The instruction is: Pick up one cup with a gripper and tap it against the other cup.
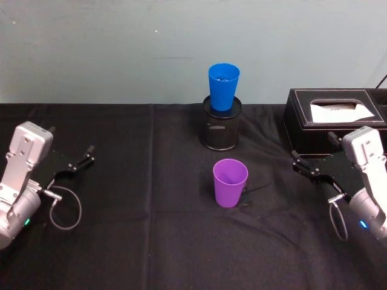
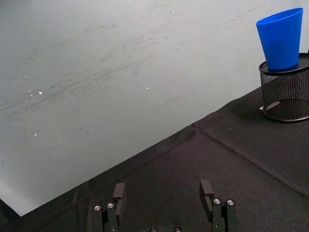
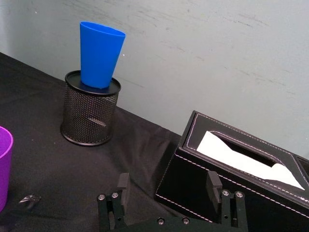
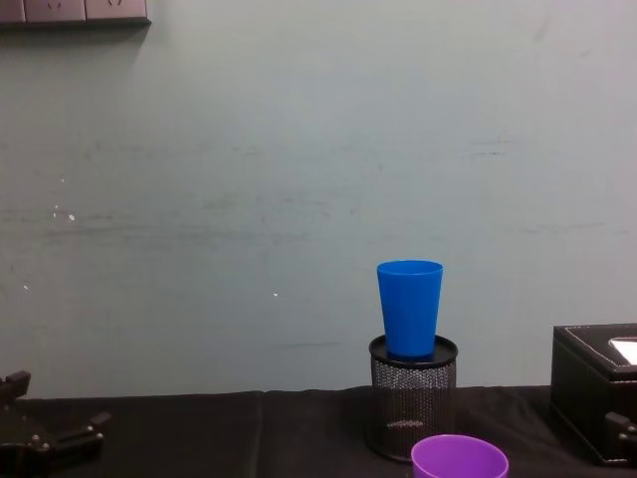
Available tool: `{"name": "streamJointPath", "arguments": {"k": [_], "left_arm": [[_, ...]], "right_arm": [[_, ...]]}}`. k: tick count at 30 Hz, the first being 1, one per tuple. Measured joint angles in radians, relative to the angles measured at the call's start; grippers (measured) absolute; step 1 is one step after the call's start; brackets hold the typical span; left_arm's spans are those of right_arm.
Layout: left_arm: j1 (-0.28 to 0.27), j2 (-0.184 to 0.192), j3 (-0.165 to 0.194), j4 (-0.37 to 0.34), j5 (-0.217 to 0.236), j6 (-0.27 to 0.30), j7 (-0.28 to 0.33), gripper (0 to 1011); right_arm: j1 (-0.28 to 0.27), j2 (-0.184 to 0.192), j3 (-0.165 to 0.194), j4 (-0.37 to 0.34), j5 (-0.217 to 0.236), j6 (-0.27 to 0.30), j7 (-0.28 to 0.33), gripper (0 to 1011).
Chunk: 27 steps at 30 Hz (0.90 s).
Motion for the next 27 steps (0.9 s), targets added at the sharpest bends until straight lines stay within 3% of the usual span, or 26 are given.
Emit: {"name": "streamJointPath", "arguments": {"k": [27], "left_arm": [[0.000, 0.000, 0.000, 0.000, 0.000, 0.000, 0.000, 1000]], "right_arm": [[0.000, 0.001, 0.000, 0.000, 0.000, 0.000, -0.001, 1004]]}}
